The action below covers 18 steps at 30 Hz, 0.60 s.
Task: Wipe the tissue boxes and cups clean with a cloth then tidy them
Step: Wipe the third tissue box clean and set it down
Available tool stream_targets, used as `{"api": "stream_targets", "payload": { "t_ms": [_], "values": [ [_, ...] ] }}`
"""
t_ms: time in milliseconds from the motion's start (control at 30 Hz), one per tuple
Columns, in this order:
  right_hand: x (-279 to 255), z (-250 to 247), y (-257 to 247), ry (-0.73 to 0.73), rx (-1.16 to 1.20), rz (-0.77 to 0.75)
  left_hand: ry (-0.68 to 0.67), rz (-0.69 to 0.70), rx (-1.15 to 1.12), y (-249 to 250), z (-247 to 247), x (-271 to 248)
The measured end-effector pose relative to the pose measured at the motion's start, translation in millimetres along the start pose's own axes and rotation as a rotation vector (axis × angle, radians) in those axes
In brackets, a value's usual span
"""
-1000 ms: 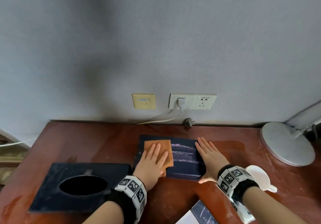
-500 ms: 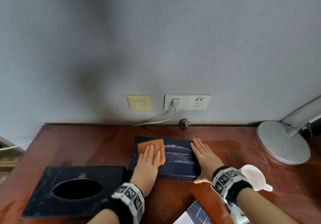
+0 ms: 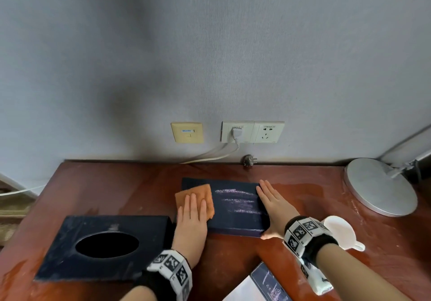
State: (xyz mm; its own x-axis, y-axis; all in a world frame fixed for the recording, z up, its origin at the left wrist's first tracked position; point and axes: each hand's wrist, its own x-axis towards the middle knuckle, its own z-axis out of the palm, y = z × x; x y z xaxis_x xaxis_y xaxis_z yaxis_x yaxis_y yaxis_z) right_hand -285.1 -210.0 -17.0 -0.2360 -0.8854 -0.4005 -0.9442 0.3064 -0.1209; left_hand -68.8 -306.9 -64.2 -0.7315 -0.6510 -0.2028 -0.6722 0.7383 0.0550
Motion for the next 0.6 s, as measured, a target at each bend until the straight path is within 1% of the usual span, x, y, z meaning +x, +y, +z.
{"api": "stream_targets", "payload": {
  "t_ms": [67,100,133,167,200,233,300,333,367,433,467,533,567,600],
  "values": [
    [0.0,0.3,0.4,-0.007,0.007,0.001,-0.032,0.067,-0.001,18.9,-2.1,-13.6],
    [-0.3,-0.1,0.3,-0.015,0.007,0.0,-0.075,0.101,-0.013,26.5,-11.5,-18.8],
    [-0.4,-0.2,0.6,-0.021,0.004,0.0,-0.027,0.161,-0.031,29.3,-16.4,-18.2],
    [-0.2,-0.7,1.1,-0.026,0.005,0.0,-0.044,0.184,-0.028,23.4,-20.2,-13.6],
    [0.1,-1.4,2.2,-0.034,0.009,-0.005,-0.081,0.155,-0.051,16.6,-27.9,-8.4],
    [0.5,-2.5,4.1,-0.045,0.016,-0.012,-0.141,0.089,-0.07,12.6,-38.9,1.0],
    [0.7,-8.1,9.3,-0.08,0.043,-0.027,-0.08,0.012,-0.114,8.6,-54.0,21.6],
    [-0.2,-12.8,10.9,-0.099,0.069,-0.033,-0.065,-0.002,-0.154,10.8,-54.8,28.7],
    [-0.9,-18.3,11.5,-0.107,0.106,-0.041,-0.077,-0.01,-0.211,16.1,-56.7,33.6],
    [-0.5,-28.0,8.6,-0.054,0.224,-0.06,-0.154,0.005,-0.311,29.0,-49.2,35.3],
    [1.0,-31.8,4.7,0.011,0.282,-0.069,-0.173,0.025,-0.371,34.6,-44.3,35.0],
    [5.8,-34.7,-5.9,0.148,0.36,-0.081,-0.186,0.064,-0.516,41.1,-42.0,32.4],
    [8.2,-34.1,-13.2,0.184,0.382,-0.097,-0.184,0.075,-0.604,40.4,-44.1,30.1],
    [10.7,-32.1,-21.7,0.182,0.385,-0.123,-0.17,0.084,-0.682,37.2,-47.4,28.0]
  ]
}}
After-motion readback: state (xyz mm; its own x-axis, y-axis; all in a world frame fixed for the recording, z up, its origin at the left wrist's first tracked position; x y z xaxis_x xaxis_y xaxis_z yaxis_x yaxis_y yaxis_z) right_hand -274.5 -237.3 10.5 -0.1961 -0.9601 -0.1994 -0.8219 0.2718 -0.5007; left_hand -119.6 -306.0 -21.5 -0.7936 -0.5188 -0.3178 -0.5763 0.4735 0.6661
